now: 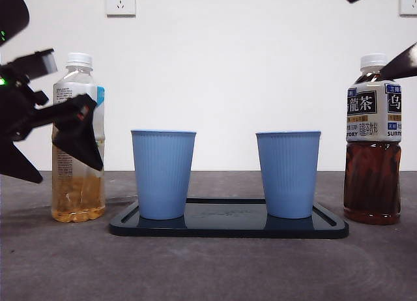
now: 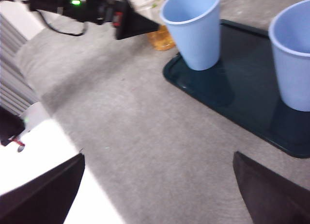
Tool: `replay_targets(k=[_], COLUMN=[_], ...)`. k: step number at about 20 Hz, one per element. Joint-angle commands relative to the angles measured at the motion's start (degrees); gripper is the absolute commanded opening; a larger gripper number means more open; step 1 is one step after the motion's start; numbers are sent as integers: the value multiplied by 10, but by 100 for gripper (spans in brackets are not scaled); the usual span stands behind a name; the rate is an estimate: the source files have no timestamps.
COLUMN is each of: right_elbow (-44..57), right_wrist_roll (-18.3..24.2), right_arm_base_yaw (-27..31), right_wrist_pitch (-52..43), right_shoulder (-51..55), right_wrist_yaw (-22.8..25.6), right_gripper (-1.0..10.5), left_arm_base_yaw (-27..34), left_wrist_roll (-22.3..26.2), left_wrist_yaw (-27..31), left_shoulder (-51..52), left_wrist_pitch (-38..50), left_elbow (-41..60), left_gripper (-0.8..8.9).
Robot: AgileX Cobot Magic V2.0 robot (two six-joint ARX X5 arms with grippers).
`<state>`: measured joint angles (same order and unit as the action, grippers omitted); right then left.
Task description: Pour the drink into the cup
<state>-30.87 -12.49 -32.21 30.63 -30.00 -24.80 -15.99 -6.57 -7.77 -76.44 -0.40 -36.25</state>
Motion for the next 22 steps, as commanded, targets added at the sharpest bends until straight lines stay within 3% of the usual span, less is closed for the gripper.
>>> replay_targets(k=[1,7,10,13,16,18,20,21,22], right_elbow=[-9,-9,-9,-9,-9,-9,-9,-9,-9], right_wrist_roll=[-6,-18,-21,-21,-26,-25,-25,-24,-23], right_arm_base_yaw=[-4,-4,-3,-3,-3,-3,-3,-3,-3], right_wrist_pitch=[-8,-10,-10,-10,-11,-11,-17,-21,-24], right_shoulder=[-3,-3,-6,-22,-45,-60,-71,-75,-78], right_wrist_yaw=[22,109,125,129,129,129,129,129,129], right_gripper=[485,485,485,485,484,396,151,40,7], left_arm_base_yaw=[-2,-7,-16,-24,-28,-28,-28,-28,-28], left_wrist_roll=[-7,-17,-19,-21,-41,-45,-47,-47,-47], left_wrist_yaw=[-2,-2,-17,-78,-91,-91,-91,-91,-91], left_shoulder=[34,183,261,326,377,403,421,429,433], left_wrist_pitch=[-31,-173,-238,-282,-311,-319,-319,-320,-321], left_elbow=[-8,-8,-8,-8,-8,-8,-8,-8,-8], left_gripper=[658,656,648,542,404,252,70,5,7])
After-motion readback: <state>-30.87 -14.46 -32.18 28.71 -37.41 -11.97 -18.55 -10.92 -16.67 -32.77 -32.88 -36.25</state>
